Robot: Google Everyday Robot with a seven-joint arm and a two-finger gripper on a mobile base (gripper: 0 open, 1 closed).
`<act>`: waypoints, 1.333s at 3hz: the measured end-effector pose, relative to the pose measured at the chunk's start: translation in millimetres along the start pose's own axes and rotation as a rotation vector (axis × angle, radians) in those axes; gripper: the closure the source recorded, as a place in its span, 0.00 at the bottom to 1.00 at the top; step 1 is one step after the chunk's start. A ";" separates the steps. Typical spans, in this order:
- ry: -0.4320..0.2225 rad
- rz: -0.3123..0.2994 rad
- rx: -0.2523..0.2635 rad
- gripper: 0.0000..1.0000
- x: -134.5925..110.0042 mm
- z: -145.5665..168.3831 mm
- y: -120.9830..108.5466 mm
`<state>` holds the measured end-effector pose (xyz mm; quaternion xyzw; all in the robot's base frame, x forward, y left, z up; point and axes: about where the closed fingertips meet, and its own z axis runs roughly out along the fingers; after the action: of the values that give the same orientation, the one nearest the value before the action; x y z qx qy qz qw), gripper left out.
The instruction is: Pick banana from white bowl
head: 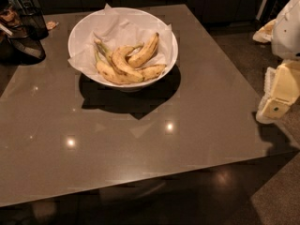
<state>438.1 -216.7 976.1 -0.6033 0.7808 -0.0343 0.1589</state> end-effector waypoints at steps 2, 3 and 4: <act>-0.001 0.028 -0.027 0.00 -11.2 0.8 -1.5; 0.040 0.059 -0.080 0.00 -38.6 10.3 -10.6; 0.107 0.048 -0.101 0.00 -76.4 30.7 -21.1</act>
Offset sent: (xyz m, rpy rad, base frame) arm 0.0077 0.0245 0.0001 0.0365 0.1052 -0.0534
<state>483.6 -145.3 968.0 -0.5888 0.8032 -0.0231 0.0872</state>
